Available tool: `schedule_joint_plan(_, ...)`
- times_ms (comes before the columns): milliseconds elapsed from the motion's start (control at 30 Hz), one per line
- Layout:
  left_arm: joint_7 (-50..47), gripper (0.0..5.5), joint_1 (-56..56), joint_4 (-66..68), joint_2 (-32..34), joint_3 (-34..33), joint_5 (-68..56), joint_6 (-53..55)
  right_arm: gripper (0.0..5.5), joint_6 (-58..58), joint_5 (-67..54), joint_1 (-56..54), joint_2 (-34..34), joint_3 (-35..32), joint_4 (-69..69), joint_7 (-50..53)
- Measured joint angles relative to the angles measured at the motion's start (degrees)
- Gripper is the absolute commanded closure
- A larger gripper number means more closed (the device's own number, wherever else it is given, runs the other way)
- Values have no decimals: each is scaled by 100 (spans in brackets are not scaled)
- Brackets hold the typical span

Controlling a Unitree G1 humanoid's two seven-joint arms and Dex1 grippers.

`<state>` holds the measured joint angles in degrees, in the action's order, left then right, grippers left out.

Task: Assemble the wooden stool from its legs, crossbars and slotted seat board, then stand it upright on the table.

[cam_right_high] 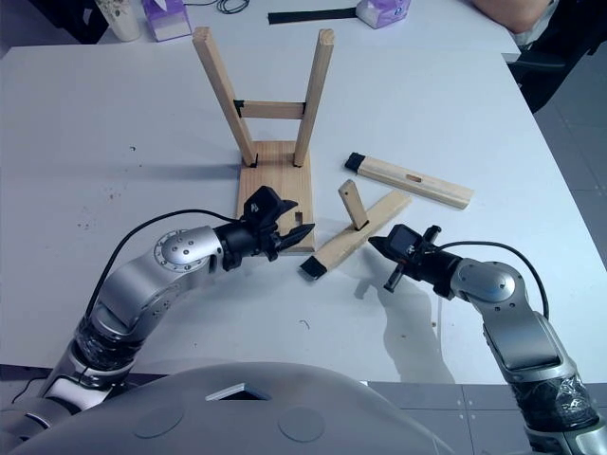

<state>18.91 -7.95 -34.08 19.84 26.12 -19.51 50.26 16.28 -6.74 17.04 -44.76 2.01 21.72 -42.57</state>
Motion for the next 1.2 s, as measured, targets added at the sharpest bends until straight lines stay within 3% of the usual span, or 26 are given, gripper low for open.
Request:
schedule_joint_plan(233,3,280,127,-65,-7,59,78,-112,550,0,0,-47,-9,-9,-1,-63)
schedule_joint_plan(667,175,280,304,-96,-159,747,263,-580,550,1,-29,-108,-58,-72,230,-232)
schedule_joint_plan(1067,359,280,498,806,-253,1063,687,-1190,550,645,-1442,-18,-368,-678,1392,-1127)
schedule_joint_plan(1200,368,341,531,844,-319,1104,735,-1220,550,811,-1803,24,-479,-815,1692,-1260)
